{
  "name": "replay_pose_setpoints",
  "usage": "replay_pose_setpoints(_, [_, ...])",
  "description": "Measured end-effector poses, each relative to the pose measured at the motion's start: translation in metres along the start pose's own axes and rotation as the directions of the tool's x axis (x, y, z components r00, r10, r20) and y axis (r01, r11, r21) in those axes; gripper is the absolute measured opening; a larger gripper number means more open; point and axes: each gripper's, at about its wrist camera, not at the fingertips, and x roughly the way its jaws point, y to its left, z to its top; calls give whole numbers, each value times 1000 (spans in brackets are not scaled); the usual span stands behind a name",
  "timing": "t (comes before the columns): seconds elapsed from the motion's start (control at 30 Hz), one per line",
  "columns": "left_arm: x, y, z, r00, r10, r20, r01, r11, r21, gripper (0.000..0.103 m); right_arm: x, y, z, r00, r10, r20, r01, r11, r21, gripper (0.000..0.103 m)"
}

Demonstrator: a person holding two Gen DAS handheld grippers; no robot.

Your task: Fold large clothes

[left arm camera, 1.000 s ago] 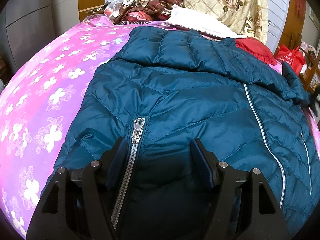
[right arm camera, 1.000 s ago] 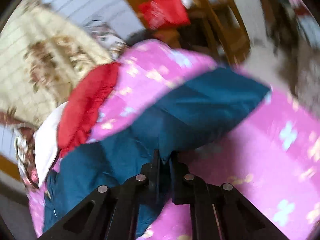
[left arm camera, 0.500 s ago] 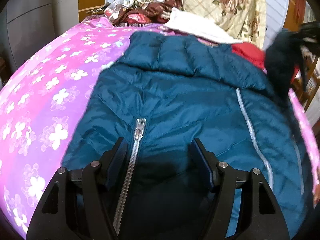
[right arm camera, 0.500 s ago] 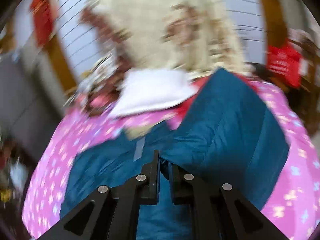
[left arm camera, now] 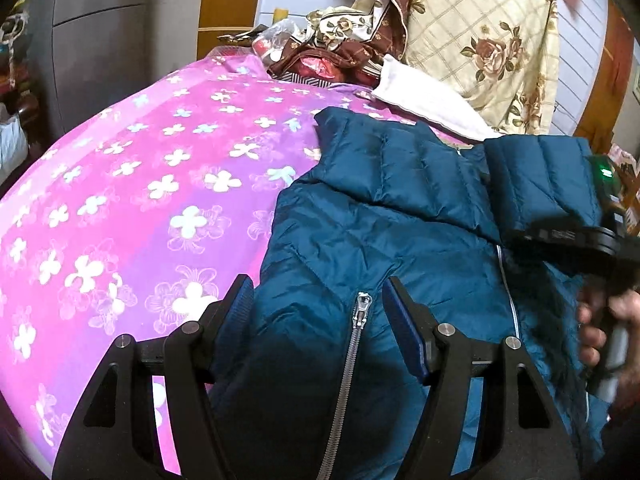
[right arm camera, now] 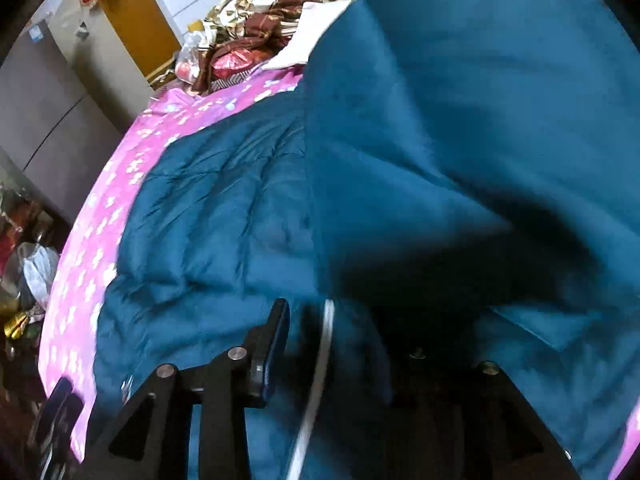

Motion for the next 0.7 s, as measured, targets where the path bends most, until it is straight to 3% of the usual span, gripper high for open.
replay_pose_setpoints(0.17, [-8, -2, -1, 999, 13, 41, -14, 1000, 20, 67, -79, -25, -12, 991, 35, 130, -37, 999, 13, 37])
replay_pose_setpoints(0.23, [-10, -3, -1, 998, 16, 54, -17, 1000, 24, 67, -113, -47, -10, 976, 35, 214, -51, 996, 71, 37])
replay_pose_setpoints(0.33, [-8, -2, -1, 999, 15, 49, -15, 1000, 11, 67, -145, -90, 1, 949, -37, 313, -32, 977, 212, 37])
replay_pose_setpoints(0.4, [-3, -3, -2, 999, 16, 35, -16, 1000, 9, 67, -139, -120, 14, 950, -77, 301, -18, 953, 302, 37])
replay_pose_setpoints(0.57, [5, -6, -3, 999, 32, 15, -33, 999, 26, 67, -79, -181, 36, 983, -83, 166, -7, 877, 480, 37])
replay_pose_setpoints(0.7, [5, -3, -2, 1000, 23, 15, -24, 1000, 7, 67, -55, -159, 42, 987, 12, 162, -89, 875, 476, 37])
